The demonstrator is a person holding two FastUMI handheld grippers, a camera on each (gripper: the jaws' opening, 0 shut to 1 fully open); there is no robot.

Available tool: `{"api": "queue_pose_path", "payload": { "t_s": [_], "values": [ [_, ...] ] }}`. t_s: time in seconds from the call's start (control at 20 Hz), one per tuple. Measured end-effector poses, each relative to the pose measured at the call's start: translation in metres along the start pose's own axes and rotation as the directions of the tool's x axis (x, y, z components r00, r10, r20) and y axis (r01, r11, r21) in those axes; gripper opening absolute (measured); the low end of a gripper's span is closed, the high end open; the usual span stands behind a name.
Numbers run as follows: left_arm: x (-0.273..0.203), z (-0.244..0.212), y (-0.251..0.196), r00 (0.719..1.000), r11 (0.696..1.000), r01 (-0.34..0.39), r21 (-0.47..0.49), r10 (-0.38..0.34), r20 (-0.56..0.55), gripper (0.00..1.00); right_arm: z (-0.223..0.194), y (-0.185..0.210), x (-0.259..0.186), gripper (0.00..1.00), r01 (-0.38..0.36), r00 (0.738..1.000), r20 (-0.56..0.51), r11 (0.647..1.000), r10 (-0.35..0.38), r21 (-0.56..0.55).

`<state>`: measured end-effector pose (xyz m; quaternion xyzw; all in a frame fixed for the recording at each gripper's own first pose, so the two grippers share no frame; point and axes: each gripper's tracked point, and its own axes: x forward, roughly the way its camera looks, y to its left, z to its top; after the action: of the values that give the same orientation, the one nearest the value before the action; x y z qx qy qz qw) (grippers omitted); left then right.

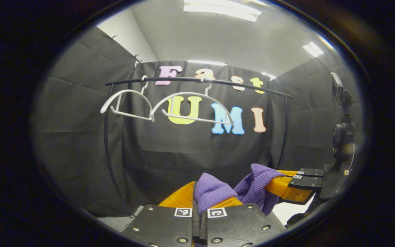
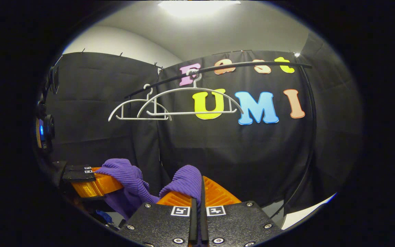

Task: Grasp the clothes on the hanger with both hands and then place them into the laundry hamper below.

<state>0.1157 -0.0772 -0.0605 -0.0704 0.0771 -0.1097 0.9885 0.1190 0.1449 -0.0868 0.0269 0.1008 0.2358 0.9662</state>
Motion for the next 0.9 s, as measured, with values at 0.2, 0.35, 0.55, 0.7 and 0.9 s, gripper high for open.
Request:
{"api": "queue_pose_path", "payload": {
  "t_s": [0.2,0.35,0.55,0.7,0.9],
  "values": [
    [0.001,-0.044,0.005,0.997,1.0,-0.024,-0.01,0.024,-0.073,0.01,-0.044,-0.006,0.003,0.02,0.017,0.996,-0.093,1.0,-0.017,0.001],
    [0.0,-0.074,0.011,0.991,0.999,-0.048,-0.018,0.046,-0.129,0.01,-0.079,-0.018,0.005,0.03,0.034,0.987,-0.157,0.999,-0.033,0.005],
    [0.0,-0.119,0.015,0.976,0.997,-0.075,0.003,0.074,-0.207,0.02,-0.124,-0.029,0.007,0.04,0.053,0.967,-0.251,0.999,-0.052,-0.004],
    [0.005,-0.152,0.017,0.958,0.997,-0.082,0.014,0.083,-0.275,0.06,-0.157,-0.032,0.004,0.04,0.067,0.945,-0.319,0.998,-0.066,-0.01],
    [-0.001,-0.198,0.02,0.926,0.995,-0.098,0.013,0.096,-0.365,0.01,-0.197,-0.031,-0.004,0.04,0.076,0.914,-0.397,0.997,-0.082,-0.031]
  ]
}}
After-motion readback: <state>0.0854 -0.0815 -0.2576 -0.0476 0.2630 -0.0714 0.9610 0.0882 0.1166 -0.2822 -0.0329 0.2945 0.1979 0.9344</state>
